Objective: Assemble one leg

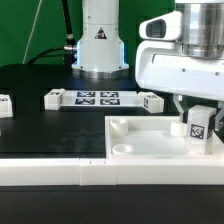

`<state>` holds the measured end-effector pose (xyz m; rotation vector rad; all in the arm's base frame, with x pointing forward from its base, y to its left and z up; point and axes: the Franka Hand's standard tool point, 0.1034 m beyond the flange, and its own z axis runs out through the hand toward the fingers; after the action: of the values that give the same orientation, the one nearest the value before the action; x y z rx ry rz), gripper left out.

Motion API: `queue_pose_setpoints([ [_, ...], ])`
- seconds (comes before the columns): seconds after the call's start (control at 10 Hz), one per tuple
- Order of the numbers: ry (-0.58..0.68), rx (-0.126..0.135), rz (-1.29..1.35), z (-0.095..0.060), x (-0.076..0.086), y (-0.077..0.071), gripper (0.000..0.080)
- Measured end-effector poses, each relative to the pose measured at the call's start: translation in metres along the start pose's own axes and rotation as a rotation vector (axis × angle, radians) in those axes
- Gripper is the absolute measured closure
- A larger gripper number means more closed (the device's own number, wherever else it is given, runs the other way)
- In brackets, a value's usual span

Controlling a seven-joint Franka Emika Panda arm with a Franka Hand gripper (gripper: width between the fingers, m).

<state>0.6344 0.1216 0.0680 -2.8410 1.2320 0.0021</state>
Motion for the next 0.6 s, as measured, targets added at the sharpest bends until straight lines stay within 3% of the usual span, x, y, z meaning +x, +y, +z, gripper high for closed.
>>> queue_pose_setpoints([
  [0.6, -0.014, 0.025, 0.681, 0.0001, 0.0011, 0.0005, 0.0508],
])
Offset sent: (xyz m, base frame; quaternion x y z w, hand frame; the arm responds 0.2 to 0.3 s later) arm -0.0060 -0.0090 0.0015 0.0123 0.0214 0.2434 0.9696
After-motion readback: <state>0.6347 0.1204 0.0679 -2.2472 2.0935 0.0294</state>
